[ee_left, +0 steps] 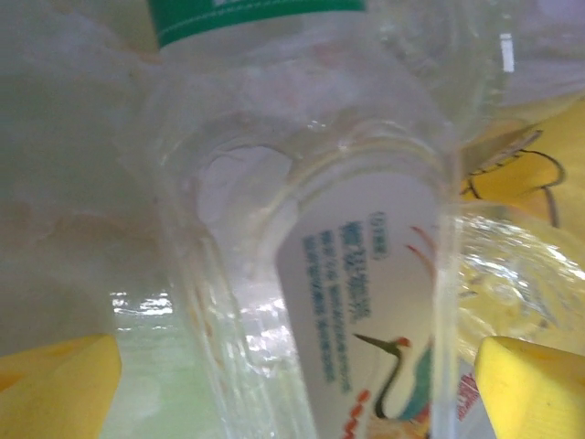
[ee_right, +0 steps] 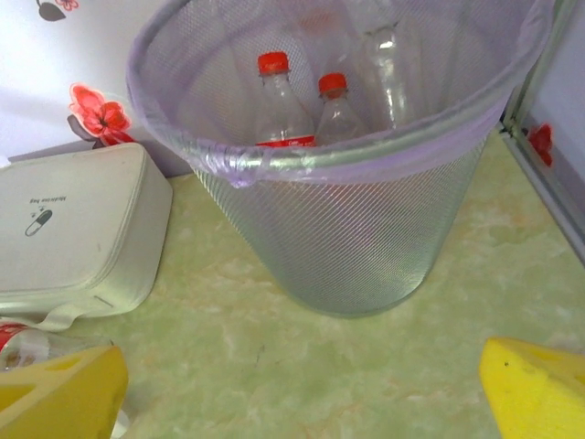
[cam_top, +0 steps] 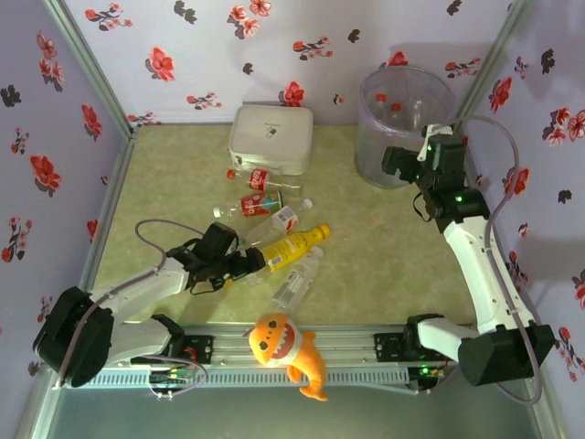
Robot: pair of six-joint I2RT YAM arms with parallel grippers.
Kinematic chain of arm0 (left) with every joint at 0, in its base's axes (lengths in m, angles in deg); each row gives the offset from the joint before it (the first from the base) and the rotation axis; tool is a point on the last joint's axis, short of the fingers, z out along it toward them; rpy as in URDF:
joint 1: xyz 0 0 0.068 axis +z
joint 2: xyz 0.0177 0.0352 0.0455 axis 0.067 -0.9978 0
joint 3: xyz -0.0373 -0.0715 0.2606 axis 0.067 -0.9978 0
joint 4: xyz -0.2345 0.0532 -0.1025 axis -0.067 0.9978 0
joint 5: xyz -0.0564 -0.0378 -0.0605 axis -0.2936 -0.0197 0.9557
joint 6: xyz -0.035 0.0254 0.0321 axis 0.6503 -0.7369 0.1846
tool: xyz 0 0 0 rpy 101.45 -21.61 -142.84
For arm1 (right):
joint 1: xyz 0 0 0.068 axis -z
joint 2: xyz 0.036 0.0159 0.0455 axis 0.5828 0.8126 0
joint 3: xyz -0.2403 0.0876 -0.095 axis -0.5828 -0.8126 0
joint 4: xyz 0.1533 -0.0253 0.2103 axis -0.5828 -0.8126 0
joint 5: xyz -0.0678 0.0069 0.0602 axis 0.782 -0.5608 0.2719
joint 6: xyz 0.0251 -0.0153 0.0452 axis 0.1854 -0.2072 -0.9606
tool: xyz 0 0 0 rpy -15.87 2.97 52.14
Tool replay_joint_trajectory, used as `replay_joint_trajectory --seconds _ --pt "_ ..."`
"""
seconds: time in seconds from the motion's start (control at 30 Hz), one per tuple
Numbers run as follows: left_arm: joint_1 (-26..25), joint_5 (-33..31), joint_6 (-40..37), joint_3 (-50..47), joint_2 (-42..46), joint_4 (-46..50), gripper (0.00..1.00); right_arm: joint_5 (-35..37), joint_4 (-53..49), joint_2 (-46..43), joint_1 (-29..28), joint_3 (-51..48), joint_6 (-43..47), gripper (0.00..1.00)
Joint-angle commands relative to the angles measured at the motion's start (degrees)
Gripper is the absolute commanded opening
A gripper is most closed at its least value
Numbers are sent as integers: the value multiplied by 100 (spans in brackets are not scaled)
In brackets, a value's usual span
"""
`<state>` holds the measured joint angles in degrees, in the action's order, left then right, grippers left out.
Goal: Put the plastic bottles in the bin
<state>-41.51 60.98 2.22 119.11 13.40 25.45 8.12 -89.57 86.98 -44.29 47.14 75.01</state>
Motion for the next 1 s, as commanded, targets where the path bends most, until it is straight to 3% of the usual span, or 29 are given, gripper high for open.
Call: replay_joint_trajectory --seconds 0.0,0.1,0.3,0.53,0.67,0.83,0.97 --pt "-42 -187 157 -19 -190 -283 100 -209 143 63 -64 -12 -180 99" --pt "-56 -199 72 47 -376 -222 99 -204 180 74 -75 -5 -180 99" --pt "-67 -227 -362 462 -517 279 73 -119 19 57 -74 35 -116 99" --pt "-6 -239 -742 761 -357 551 60 -385 -168 21 -86 44 -377 99" --pt "92 -369 -1509 1152 -208 245 53 -155 -263 201 -691 8 -515 99" --pt "129 -68 -2628 1638 -286 -596 42 -2504 933 647 -1093 -297 -1532 97" --pt "301 505 -3446 1825 -548 -963 34 -3407 1391 1102 -1458 -145 -1793 95"
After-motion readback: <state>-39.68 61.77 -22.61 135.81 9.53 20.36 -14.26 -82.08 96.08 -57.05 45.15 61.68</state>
